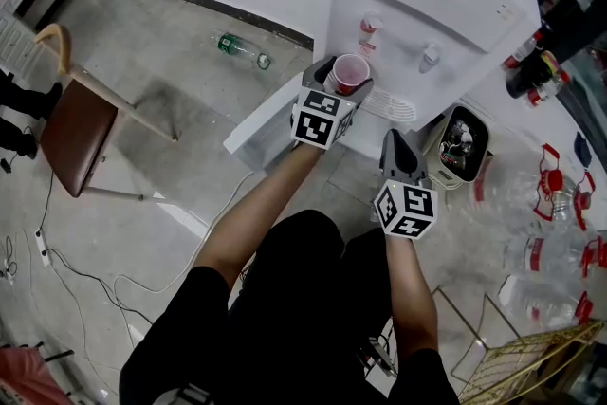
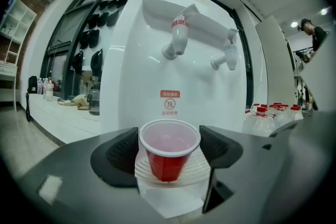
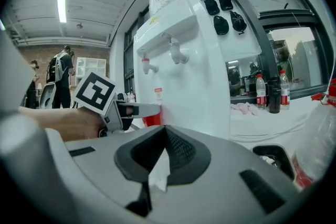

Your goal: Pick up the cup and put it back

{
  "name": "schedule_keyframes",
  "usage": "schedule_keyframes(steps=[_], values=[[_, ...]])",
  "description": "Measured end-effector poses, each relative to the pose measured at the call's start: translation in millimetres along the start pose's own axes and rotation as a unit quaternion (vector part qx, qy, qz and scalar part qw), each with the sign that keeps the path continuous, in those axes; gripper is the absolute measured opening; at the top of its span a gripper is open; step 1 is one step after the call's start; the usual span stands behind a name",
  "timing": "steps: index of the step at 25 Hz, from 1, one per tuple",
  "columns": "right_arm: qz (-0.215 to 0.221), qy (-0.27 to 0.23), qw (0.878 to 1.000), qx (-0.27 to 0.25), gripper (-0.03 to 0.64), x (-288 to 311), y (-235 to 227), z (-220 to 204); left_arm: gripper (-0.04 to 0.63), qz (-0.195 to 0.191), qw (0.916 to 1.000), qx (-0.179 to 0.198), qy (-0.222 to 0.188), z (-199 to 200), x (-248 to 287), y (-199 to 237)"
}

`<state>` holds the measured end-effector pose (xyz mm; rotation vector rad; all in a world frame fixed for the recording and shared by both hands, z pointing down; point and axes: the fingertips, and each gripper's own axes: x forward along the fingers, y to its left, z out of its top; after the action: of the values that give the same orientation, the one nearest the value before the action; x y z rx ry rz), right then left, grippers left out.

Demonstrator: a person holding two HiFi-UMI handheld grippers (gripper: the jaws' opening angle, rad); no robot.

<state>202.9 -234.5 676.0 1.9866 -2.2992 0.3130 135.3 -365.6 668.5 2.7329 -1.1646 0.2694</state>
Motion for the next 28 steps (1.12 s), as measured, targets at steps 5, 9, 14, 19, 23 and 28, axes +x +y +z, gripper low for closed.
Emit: schedule_keyframes(steps=[5, 9, 14, 19, 23, 28], values=[[-0.001, 0.002, 1.0, -0.002, -0.005, -1.1, -0.8, -2.2, 0.35, -0.001, 1.0, 0.004, 0.0, -1.4, -0.1, -0.5], [-0.001, 0.003, 1.0, -0.001, -0.005, -1.5, 0.1, -2.3, 0.35, -0.003, 1.0, 0.007, 0.001, -0.2, 0.1, -1.2], [-0.002, 0.001, 1.0, -0.001, -0.005, -2.9, -0.8, -1.7, 0.35, 0.001, 0.9999, 0.012, -0.003, 3.3, -1.8, 1.6], [-0.002, 0.002, 1.0, -0.001, -0.005, -3.8, -2.1, -1.7, 0.351, 0.002, 0.9999, 0.013, -0.005, 7.6, -3.8, 3.8], [-0.001, 0.002, 1.0, 0.0, -0.005, -3.4, -0.8, -1.2, 0.351, 0.001, 0.9999, 0.016, -0.005, 8.3, -4.9, 4.2], [0.0, 0.004, 1.0, 0.001, -0.005, -4.1, 0.4, -3.3, 0.351, -0.004, 0.9999, 0.015, -0.008, 9.4, -3.8, 0.4]])
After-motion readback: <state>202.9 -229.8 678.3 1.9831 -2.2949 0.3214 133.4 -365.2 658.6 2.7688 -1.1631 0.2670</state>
